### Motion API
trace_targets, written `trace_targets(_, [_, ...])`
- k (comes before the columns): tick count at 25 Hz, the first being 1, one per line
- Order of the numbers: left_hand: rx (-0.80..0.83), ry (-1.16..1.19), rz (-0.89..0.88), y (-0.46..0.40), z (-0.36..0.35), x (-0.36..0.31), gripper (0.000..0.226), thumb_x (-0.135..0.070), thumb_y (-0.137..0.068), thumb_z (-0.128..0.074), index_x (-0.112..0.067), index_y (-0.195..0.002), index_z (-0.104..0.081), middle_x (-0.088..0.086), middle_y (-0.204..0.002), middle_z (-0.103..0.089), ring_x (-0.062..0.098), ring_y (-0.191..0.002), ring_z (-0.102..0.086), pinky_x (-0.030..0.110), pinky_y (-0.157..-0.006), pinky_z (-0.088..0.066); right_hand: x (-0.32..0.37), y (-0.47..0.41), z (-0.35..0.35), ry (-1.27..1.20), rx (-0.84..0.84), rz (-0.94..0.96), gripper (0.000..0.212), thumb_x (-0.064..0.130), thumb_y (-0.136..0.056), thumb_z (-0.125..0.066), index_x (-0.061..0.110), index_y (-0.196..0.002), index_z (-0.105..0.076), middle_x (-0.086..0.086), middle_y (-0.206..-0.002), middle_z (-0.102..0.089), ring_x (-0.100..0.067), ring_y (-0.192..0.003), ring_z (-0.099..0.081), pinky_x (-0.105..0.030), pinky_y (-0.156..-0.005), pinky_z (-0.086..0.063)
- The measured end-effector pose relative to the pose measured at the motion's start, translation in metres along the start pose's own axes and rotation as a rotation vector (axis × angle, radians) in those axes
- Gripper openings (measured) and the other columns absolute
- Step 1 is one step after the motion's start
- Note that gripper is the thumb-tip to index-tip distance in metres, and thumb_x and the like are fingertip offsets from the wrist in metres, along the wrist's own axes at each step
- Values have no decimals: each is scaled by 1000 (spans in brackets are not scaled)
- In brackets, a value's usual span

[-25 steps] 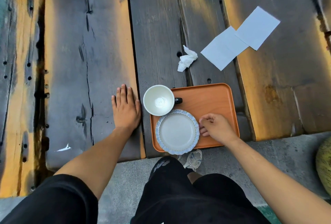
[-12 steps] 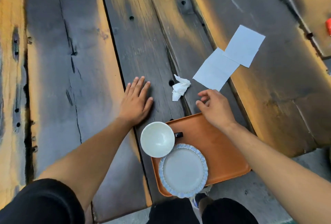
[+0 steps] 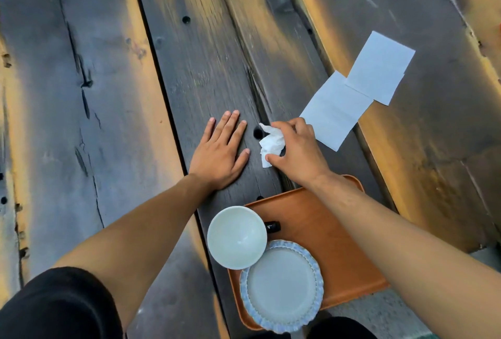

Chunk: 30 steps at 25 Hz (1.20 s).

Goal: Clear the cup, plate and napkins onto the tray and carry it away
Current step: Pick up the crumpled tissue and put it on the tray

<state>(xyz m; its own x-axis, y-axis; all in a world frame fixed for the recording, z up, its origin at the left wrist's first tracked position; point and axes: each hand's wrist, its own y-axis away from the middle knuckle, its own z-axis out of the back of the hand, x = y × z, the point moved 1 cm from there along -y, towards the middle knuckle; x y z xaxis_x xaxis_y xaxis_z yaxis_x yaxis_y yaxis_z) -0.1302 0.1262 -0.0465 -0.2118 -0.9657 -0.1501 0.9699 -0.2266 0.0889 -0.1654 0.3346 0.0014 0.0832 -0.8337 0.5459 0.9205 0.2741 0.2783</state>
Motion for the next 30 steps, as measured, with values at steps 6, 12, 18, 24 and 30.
trace_targets(6, [-16, 24, 7, 0, 4, 0, 67, -47, -103, -30, -14, -161, -28, 9, -170, -21, 25, -159, -14, 51, -129, -11, -3, -3, -6, -19, -36, 13, 44, 19, -85, -74, 21, -128, -64, -4, -121, -49, -24, -113, -47, -34, -100, -45])
trace_targets(12, [-41, 38, 2, -1, 4, -1, 65, -44, -102, -30, -13, -160, -32, 9, -169, -25, 26, -158, -18, 52, -128, -13, -8, 5, 2, -143, -113, 18, 26, 15, -86, -71, 14, -112, -71, -2, -105, -57, -19, -92, -58, -28, -84, -47])
trace_targets(18, [-44, 44, 7, -2, 4, 0, 65, -43, -102, -33, -13, -159, -34, 9, -169, -26, 26, -158, -19, 52, -128, -14, -21, 57, 21, -254, -115, 12, 24, 16, -84, -77, 16, -107, -73, 2, -101, -58, -5, -84, -52, -8, -76, -38])
trace_targets(24, [-40, 41, 15, -1, 4, -1, 64, -43, -101, -35, -14, -159, -34, 9, -169, -26, 26, -158, -19, 52, -128, -14, -31, 113, 15, -253, -26, -7, 25, 13, -83, -79, 17, -108, -75, 3, -102, -55, -6, -89, -54, -9, -77, -42])
trace_targets(30, [-41, 51, 15, -1, 4, -1, 65, -43, -101, -36, -14, -159, -34, 9, -169, -26, 26, -158, -19, 51, -129, -13, -32, 135, 0, -340, -2, -6, 28, 10, -84, -78, 22, -108, -75, 7, -99, -54, 3, -93, -54, -6, -82, -41])
